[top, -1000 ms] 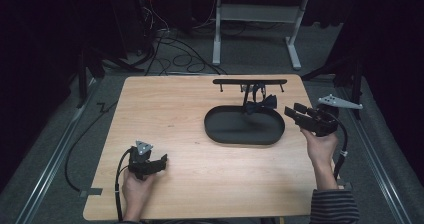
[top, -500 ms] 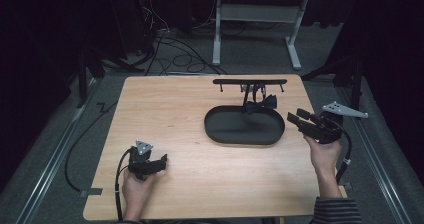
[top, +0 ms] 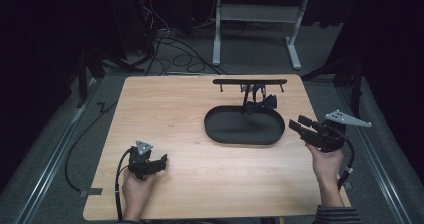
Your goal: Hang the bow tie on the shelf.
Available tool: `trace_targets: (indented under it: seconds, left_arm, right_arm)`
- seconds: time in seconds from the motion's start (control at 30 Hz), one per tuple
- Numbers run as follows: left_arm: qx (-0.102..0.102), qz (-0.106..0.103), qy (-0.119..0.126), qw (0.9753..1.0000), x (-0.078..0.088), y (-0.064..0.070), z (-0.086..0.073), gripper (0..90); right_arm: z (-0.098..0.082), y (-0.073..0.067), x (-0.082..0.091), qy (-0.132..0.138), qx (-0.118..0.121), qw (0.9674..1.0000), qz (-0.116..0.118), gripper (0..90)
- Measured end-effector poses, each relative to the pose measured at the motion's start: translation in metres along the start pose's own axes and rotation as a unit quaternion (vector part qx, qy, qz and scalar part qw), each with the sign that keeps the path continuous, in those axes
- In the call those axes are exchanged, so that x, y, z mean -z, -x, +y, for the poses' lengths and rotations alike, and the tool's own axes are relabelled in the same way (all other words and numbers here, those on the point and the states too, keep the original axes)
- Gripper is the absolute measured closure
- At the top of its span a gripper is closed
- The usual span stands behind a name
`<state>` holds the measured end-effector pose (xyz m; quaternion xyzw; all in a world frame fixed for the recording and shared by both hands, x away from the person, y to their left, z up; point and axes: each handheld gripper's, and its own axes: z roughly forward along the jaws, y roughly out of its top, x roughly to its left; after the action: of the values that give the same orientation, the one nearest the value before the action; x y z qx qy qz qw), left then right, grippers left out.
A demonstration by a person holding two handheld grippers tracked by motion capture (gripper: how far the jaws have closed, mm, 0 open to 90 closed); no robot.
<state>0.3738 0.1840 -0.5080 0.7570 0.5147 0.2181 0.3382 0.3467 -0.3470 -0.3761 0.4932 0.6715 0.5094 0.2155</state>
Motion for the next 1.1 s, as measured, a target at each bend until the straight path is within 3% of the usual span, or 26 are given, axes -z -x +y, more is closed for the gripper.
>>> trace_targets:
  seconds: [1.1]
  left_arm:
    - [0.000, 0.001, 0.001, 1.0000, 0.000, 0.000, 0.000, 22.3]
  right_arm:
    - [-0.036, -0.001, 0.005, -0.005, -0.026, 0.9996, 0.012, 51.8]
